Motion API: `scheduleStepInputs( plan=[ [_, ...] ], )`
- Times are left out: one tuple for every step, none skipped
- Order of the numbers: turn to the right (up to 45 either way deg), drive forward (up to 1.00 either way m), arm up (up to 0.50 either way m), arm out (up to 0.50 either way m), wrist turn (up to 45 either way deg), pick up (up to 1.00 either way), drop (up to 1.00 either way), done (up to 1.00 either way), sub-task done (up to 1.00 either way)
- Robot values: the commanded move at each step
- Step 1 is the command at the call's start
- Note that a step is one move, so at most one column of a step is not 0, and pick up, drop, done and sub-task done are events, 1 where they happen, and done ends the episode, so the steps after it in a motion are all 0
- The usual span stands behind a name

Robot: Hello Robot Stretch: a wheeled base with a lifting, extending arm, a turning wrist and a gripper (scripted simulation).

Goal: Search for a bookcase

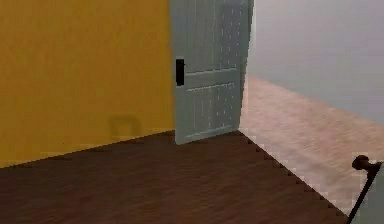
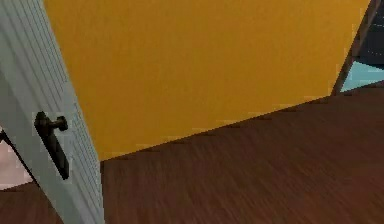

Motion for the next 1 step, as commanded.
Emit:
scheduleStepInputs(
  plan=[
    [0.0,0.9,0.0,0.0,0.0,0.0,0.0,0.0,0.0]
  ],
)
